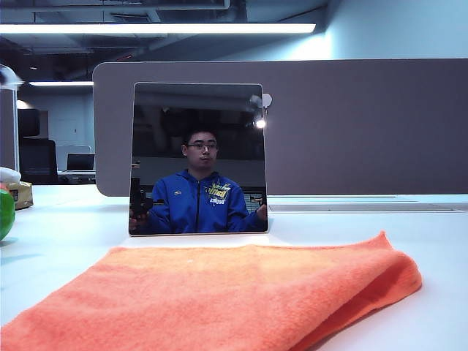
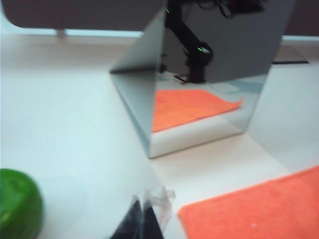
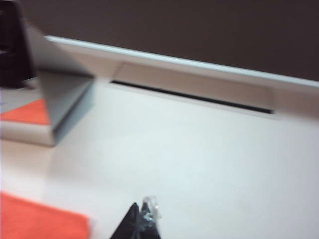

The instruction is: Pick up the cloth from the table and use it to cover the mirror.

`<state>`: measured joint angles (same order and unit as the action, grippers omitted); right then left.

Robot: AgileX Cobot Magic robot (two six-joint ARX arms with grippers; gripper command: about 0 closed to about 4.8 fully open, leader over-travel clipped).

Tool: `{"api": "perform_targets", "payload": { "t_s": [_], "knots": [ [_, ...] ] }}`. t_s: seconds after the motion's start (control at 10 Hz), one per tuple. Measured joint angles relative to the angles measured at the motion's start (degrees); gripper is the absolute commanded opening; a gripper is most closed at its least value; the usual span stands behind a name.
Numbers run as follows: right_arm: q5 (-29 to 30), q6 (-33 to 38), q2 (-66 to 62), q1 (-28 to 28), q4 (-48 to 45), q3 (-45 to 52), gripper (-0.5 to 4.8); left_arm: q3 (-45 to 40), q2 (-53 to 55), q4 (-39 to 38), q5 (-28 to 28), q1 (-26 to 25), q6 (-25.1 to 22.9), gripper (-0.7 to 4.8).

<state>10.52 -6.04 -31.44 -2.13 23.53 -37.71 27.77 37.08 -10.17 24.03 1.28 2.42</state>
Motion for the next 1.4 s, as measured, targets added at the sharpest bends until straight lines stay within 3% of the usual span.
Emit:
{"api": "perform_targets", "payload": {
  "t_s": [0.2, 0.4, 0.5, 0.6, 0.9, 1.4],
  "knots": [
    [7.41, 0.44, -8.09, -0.42, 5.07, -5.66, -0.01, 2.36, 5.64, 0.13, 0.48, 3.87, 1.51, -0.06],
    [8.39, 1.73, -17.14, -2.84, 9.22, -8.66, -0.01, 2.58, 11.3, -0.22, 0.46, 7.78, 1.55, -0.06],
    [8.61, 1.9, -28.11, -8.39, 9.33, -9.31, 0.86, 2.58, 17.57, 0.09, 0.44, 11.82, 1.42, -0.06],
    [8.79, 4.42, -35.12, -10.38, 7.26, -9.31, 1.22, 2.58, 18.84, 0.37, 0.46, 12.52, 1.29, -0.06],
    [11.08, 7.74, -43.69, -10.38, 2.73, -9.33, 1.53, 2.58, 18.82, 2.75, 0.44, 12.52, 1.29, -0.06],
    [13.35, 7.76, -50.49, -10.67, 1.92, -9.33, 1.54, 2.58, 18.82, 2.75, 0.44, 12.52, 1.27, -0.06]
  ]
}}
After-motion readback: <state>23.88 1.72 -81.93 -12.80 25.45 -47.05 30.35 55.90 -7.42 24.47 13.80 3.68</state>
